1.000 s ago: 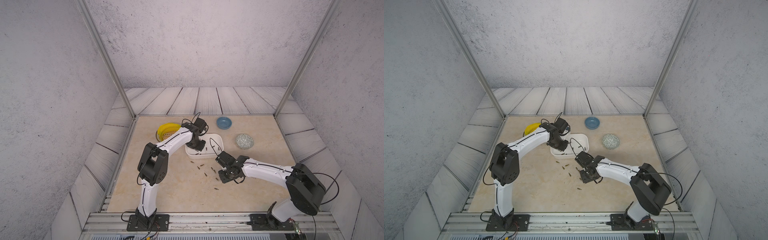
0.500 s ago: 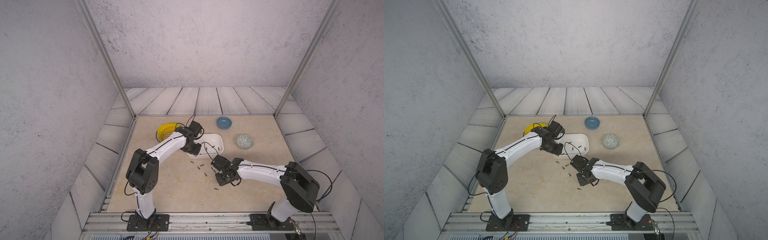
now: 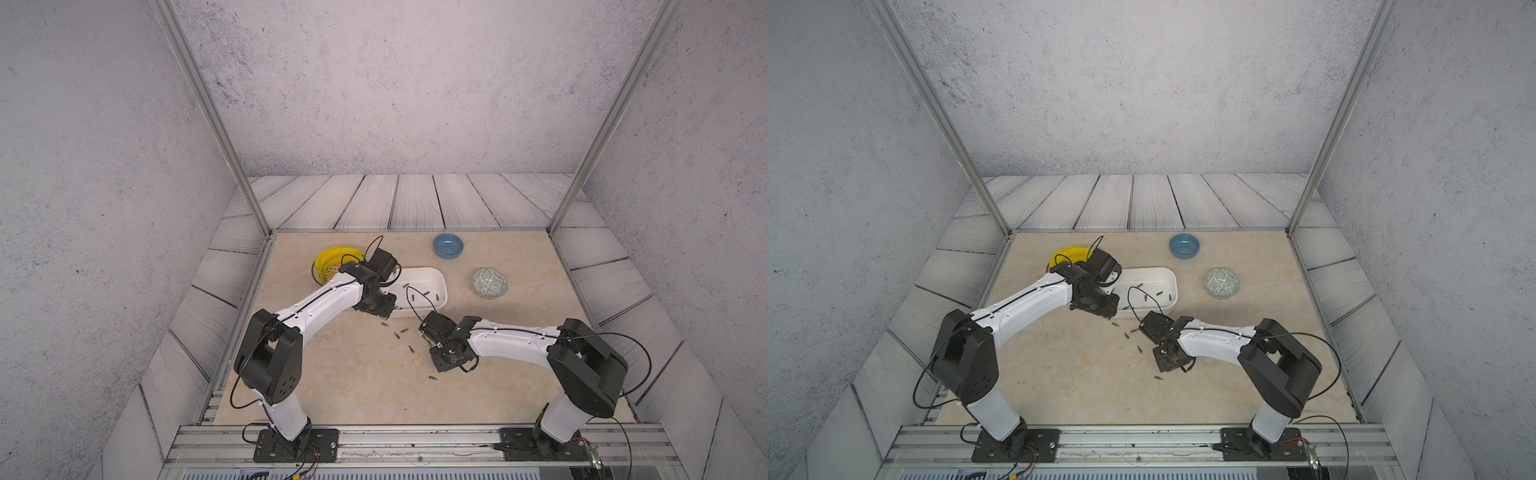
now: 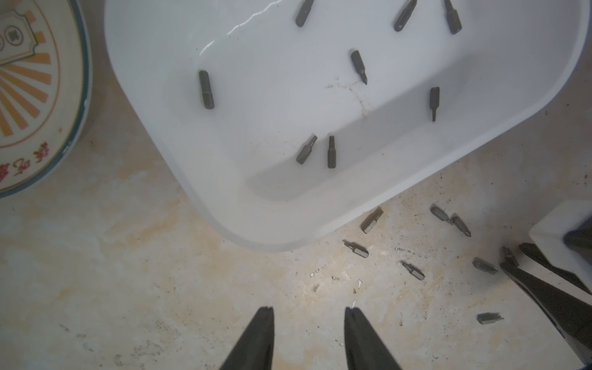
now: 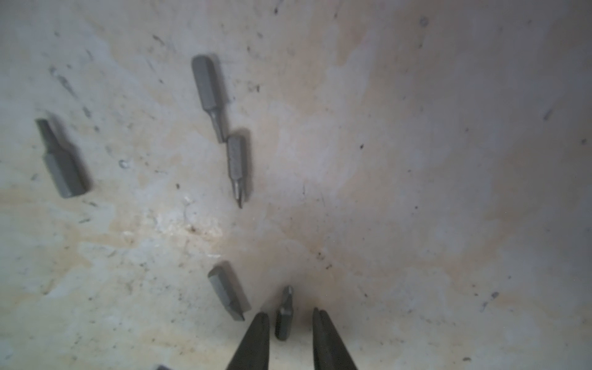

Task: Put the bit on the desktop into the storage box
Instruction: Pick up the screwdriver bit from the center of the board.

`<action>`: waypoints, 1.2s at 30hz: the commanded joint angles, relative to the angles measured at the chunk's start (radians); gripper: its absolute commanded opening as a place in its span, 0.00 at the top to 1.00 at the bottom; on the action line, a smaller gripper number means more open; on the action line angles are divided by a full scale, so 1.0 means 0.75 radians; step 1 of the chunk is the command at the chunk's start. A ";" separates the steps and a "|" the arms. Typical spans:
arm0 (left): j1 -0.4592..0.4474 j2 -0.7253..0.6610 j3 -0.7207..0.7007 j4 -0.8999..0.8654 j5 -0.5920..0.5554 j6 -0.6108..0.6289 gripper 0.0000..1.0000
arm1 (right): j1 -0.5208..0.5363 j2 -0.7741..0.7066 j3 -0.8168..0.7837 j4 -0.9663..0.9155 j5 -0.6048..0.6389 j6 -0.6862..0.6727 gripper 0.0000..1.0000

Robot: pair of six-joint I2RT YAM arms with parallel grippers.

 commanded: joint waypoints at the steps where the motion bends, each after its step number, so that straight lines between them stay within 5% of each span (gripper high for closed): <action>1: 0.007 -0.045 -0.054 0.019 -0.009 -0.022 0.58 | 0.005 0.032 0.006 -0.014 0.017 0.022 0.74; 21: 0.005 -0.173 -0.257 0.082 0.015 -0.072 0.58 | 0.003 0.108 0.033 -0.064 -0.010 0.051 1.00; 36: -0.003 -0.223 -0.358 0.130 0.041 -0.097 0.58 | -0.022 -0.030 0.135 -0.183 0.074 0.027 1.00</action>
